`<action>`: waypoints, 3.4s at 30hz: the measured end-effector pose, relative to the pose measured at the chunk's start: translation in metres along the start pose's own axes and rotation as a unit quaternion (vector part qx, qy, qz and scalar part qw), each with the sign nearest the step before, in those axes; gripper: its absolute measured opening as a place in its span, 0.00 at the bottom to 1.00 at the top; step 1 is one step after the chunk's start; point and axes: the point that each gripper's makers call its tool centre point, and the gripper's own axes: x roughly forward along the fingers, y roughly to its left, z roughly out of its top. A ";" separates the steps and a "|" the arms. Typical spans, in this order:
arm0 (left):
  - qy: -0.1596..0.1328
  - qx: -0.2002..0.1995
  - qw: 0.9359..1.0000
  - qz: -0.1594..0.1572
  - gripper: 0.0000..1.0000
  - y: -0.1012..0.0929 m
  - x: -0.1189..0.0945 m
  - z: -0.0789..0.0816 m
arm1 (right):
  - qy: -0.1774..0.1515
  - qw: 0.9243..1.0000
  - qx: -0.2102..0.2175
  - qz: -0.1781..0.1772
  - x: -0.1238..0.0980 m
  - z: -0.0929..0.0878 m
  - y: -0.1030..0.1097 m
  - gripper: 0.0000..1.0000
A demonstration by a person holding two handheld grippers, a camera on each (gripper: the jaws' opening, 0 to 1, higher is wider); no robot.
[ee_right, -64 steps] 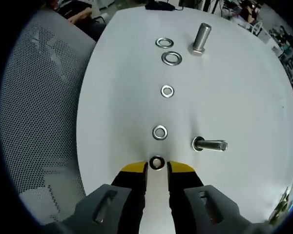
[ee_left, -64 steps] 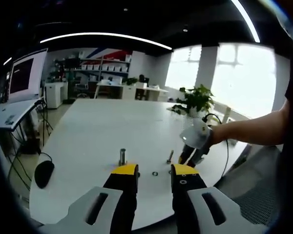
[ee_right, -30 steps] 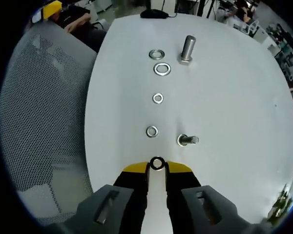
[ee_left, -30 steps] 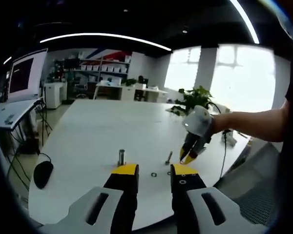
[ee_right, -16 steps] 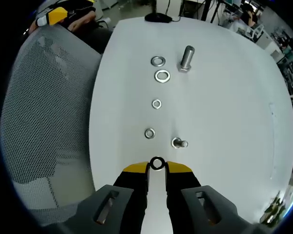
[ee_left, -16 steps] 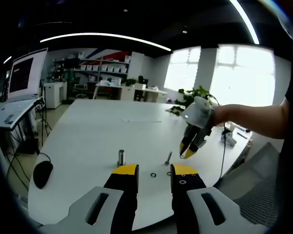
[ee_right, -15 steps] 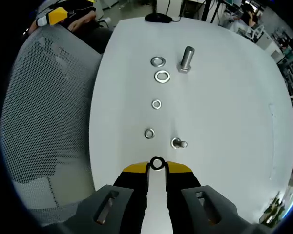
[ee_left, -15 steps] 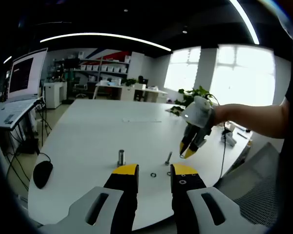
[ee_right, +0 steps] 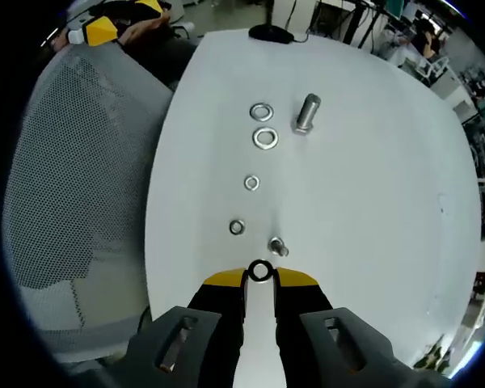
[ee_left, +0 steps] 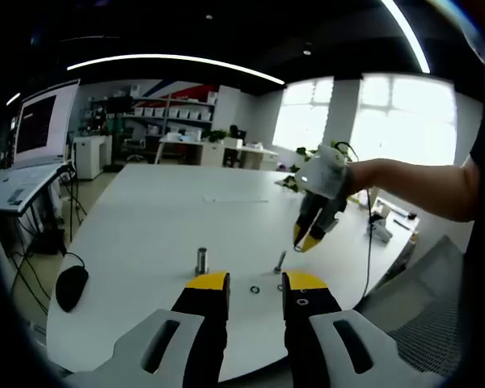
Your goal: Place the washer onto the threaded stud by aligning its center hole with the stud, sliding it down to the base, and recovering from edge contact or off-axis alignment until the washer reaches the visible bottom stop.
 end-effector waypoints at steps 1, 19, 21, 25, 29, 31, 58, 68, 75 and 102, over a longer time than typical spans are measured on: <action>0.000 0.000 1.000 0.001 0.24 0.000 0.000 0.000 | 0.001 1.000 -0.004 0.000 0.000 0.001 -0.001 0.14; 0.002 0.000 1.000 0.001 0.24 0.000 0.000 -0.001 | -0.007 0.996 -0.087 -0.003 0.015 0.007 -0.010 0.14; 0.002 0.000 1.000 0.001 0.24 0.000 0.000 -0.001 | -0.003 0.996 -0.093 -0.003 0.017 0.006 -0.011 0.14; 0.002 -0.001 1.000 0.002 0.24 0.000 0.000 -0.001 | 0.002 0.995 -0.102 -0.007 0.021 0.004 -0.013 0.14; 0.003 -0.001 1.000 0.003 0.24 0.001 0.000 -0.001 | -0.005 0.995 -0.103 -0.009 0.023 0.006 -0.014 0.14; 0.003 -0.001 1.000 0.003 0.24 0.001 0.000 -0.002 | -0.003 0.994 -0.106 -0.013 0.025 0.005 -0.016 0.14; 0.011 0.000 1.000 0.003 0.24 0.001 0.001 -0.003 | 0.002 0.999 -0.037 -0.008 0.058 -0.005 -0.013 0.14; 0.012 -0.001 1.000 0.002 0.24 0.001 0.001 -0.004 | 0.014 1.000 0.024 -0.007 0.069 -0.009 -0.010 0.14; 0.014 0.000 1.000 0.001 0.24 0.000 0.001 -0.005 | 0.013 0.996 0.087 -0.007 0.073 -0.012 -0.011 0.14; 0.013 -0.002 1.000 0.003 0.23 0.003 0.002 -0.006 | -0.016 0.974 0.224 -0.007 0.062 -0.021 -0.016 0.24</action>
